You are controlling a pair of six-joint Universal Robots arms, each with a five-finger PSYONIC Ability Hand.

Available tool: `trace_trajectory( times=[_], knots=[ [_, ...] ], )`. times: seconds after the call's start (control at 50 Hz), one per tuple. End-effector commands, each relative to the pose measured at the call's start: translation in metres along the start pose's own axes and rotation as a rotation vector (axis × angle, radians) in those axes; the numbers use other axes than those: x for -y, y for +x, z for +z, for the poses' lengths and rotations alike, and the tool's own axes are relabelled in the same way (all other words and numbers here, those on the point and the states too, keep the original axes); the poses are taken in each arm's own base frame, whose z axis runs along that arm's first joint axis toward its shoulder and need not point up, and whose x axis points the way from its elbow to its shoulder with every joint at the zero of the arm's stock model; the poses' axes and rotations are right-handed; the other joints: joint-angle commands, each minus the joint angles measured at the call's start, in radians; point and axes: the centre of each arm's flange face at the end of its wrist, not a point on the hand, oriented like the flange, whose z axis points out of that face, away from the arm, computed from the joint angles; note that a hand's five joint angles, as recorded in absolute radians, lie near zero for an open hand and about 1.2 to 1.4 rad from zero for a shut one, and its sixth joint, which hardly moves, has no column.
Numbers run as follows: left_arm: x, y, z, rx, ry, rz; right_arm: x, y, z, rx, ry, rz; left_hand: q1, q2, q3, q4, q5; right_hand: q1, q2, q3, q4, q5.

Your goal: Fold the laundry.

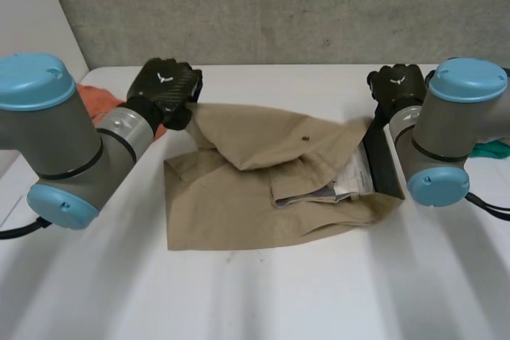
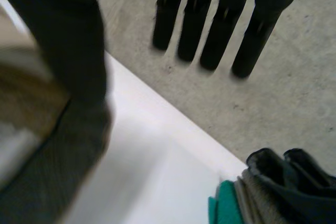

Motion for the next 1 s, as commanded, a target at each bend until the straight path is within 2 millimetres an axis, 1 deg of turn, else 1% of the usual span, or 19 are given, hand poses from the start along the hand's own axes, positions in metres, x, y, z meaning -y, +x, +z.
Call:
trace_trajectory(
  times=[0.02,0.1,0.18,0.24,0.34,0.46,0.52,0.6,0.64,0.66,0.68,0.7,0.74,0.82,0.84,0.86,0.94,0.98,1.0],
  knots=[
    [-0.009,0.015,-0.008,-0.043,-0.050,-0.021,0.005,-0.003,-0.026,0.046,-0.087,0.000,0.264,0.198,0.203,0.195,0.244,-0.279,-0.305,-0.329,-0.336,-0.299],
    [-0.013,0.017,-0.011,-0.048,-0.064,-0.025,0.022,0.013,-0.049,0.010,-0.094,0.021,0.264,0.198,0.203,0.195,0.244,-0.235,-0.262,-0.285,-0.292,-0.255],
    [-0.014,0.018,-0.014,-0.052,-0.072,-0.027,0.028,0.013,-0.073,0.007,-0.115,0.083,0.264,0.198,0.203,0.195,0.244,-0.208,-0.235,-0.259,-0.265,-0.228],
    [-0.011,0.017,-0.015,-0.046,-0.065,-0.025,0.037,-0.004,-0.099,0.068,-0.132,0.178,0.264,0.198,0.203,0.195,0.244,-0.208,-0.235,-0.259,-0.265,-0.228],
    [-0.006,0.015,-0.017,-0.042,-0.052,-0.024,0.040,-0.027,-0.121,0.138,-0.177,0.341,0.264,0.198,0.203,0.195,0.244,-0.211,-0.238,-0.262,-0.268,-0.231],
    [-0.004,0.013,-0.018,-0.036,-0.047,-0.031,0.000,-0.060,-0.106,0.181,-0.289,0.431,0.264,0.198,0.203,0.195,0.244,-0.199,-0.226,-0.250,-0.256,-0.219],
    [-0.003,0.013,-0.018,-0.037,-0.044,-0.038,-0.010,-0.074,-0.098,0.195,-0.304,0.426,0.264,0.198,0.203,0.195,0.244,-0.164,-0.191,-0.215,-0.221,-0.184],
    [-0.003,0.013,-0.018,-0.037,-0.044,-0.049,-0.028,-0.092,-0.083,0.209,-0.320,0.423,0.264,0.198,0.203,0.195,0.244,-0.009,-0.036,-0.060,-0.066,-0.029],
    [-0.003,0.013,-0.018,-0.036,-0.044,-0.052,-0.029,-0.094,-0.075,0.206,-0.304,0.430,0.264,0.198,0.203,0.195,0.244,0.067,0.040,0.017,0.010,0.047],
    [-0.003,0.013,-0.018,-0.036,-0.043,-0.051,-0.028,-0.095,-0.072,0.204,-0.290,0.435,0.264,0.198,0.203,0.195,0.244,0.193,0.166,0.142,0.136,0.173],
    [-0.001,0.013,-0.018,-0.036,-0.038,-0.050,-0.023,-0.095,-0.067,0.201,-0.255,0.446,0.264,0.198,0.203,0.195,0.244,0.656,0.629,0.606,0.599,0.636],
    [-0.001,0.013,-0.018,-0.036,-0.038,-0.050,-0.019,-0.093,-0.065,0.198,-0.236,0.452,0.264,0.198,0.203,0.195,0.244,0.878,0.851,0.827,0.821,0.858],
    [0.002,0.012,-0.018,-0.032,-0.027,-0.048,-0.008,-0.089,-0.064,0.193,-0.196,0.456,0.264,0.198,0.203,0.195,0.244,0.880,0.853,0.829,0.823,0.860],
    [0.022,0.006,-0.024,-0.015,0.024,-0.036,0.047,-0.063,-0.072,0.182,-0.045,0.464,0.264,0.198,0.203,0.195,0.244,0.880,0.853,0.829,0.823,0.860],
    [0.029,0.004,-0.026,-0.008,0.043,-0.031,0.072,-0.049,-0.078,0.172,0.021,0.444,0.264,0.198,0.203,0.195,0.244,0.880,0.853,0.829,0.823,0.860],
    [0.035,0.002,-0.027,-0.003,0.059,-0.028,0.084,-0.040,-0.081,0.160,0.049,0.424,0.264,0.198,0.203,0.195,0.244,0.880,0.853,0.829,0.823,0.860],
    [0.076,-0.012,-0.038,0.044,0.182,0.001,0.126,-0.001,-0.098,0.126,0.162,0.264,0.264,0.198,0.203,0.195,0.244,0.880,0.853,0.829,0.823,0.860],
    [0.109,-0.026,-0.049,0.114,0.282,0.017,0.143,0.012,-0.106,0.120,0.210,0.192,0.264,0.198,0.203,0.195,0.244,0.880,0.853,0.829,0.823,0.860],
    [0.121,-0.031,-0.054,0.143,0.316,0.021,0.162,0.019,-0.121,0.125,0.259,0.129,0.264,0.198,0.203,0.195,0.244,0.880,0.853,0.829,0.823,0.860]
  ],
)
